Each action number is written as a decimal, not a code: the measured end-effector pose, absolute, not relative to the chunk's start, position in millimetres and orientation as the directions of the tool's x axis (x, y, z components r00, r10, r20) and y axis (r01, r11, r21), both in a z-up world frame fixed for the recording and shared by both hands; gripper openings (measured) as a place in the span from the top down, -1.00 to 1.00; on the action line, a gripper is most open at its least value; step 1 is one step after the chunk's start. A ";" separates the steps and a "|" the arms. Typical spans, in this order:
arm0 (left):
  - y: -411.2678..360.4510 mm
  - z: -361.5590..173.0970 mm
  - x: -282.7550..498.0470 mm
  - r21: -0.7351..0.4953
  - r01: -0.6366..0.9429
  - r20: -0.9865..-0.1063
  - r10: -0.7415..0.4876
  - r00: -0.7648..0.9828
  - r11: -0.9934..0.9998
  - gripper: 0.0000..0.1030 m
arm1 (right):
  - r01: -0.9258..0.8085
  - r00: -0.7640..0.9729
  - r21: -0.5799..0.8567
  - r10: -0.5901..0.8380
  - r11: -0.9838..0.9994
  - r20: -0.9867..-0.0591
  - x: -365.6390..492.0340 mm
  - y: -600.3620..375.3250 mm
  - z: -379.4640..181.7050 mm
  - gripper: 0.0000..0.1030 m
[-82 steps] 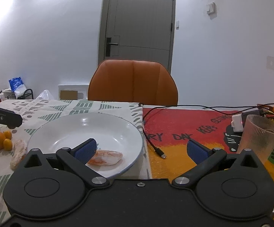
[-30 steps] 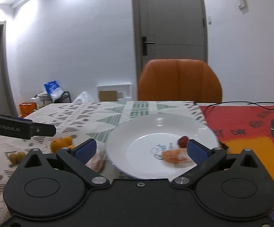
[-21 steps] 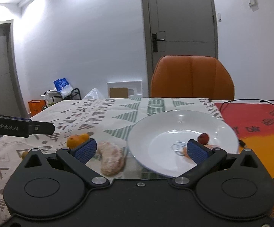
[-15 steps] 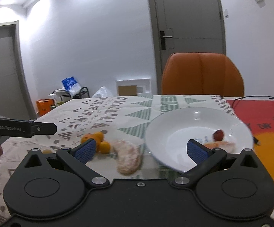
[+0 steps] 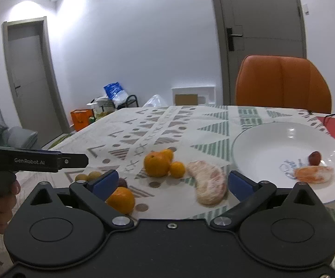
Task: Organize fruits
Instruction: 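Move both grippers back to the fruit on the tablecloth, then grasp a mandarin orange with the right gripper while the left grasps a yellow-green fruit, then carry the orange into the white bowl and open the right gripper while the left carries its fruit, then lower the yellow-green fruit into the white bowl and open the left gripper, then move both grippers back toward the remaining fruit on the tablecloth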
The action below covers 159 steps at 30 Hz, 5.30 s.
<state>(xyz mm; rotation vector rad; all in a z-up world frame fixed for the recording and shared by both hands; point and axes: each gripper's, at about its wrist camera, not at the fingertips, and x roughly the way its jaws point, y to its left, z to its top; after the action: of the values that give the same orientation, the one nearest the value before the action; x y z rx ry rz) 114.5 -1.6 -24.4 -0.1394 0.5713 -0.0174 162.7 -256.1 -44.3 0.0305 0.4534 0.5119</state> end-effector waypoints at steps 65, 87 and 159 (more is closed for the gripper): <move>-67.4 -6.4 140.9 -0.152 0.164 -0.479 -0.218 0.851 0.975 0.56 | -0.394 0.802 0.178 0.431 0.902 -0.414 176.8 -299.1 -41.8 0.31; -117.7 -9.3 168.8 -0.140 0.237 -0.495 -0.276 0.824 0.961 0.56 | -0.234 0.861 0.200 0.299 0.951 -0.412 189.7 -353.0 -55.9 0.25; -85.3 -9.5 156.9 -0.105 0.121 -0.542 -0.159 0.825 0.987 -0.41 | -0.240 0.890 0.205 0.300 0.949 -0.344 171.7 -332.5 -53.0 -0.96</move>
<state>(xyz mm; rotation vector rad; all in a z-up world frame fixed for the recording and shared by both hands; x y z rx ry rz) 156.9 -85.3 -9.5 -0.0670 0.5815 -0.1491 171.7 -332.5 -53.0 0.1590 0.3813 0.2817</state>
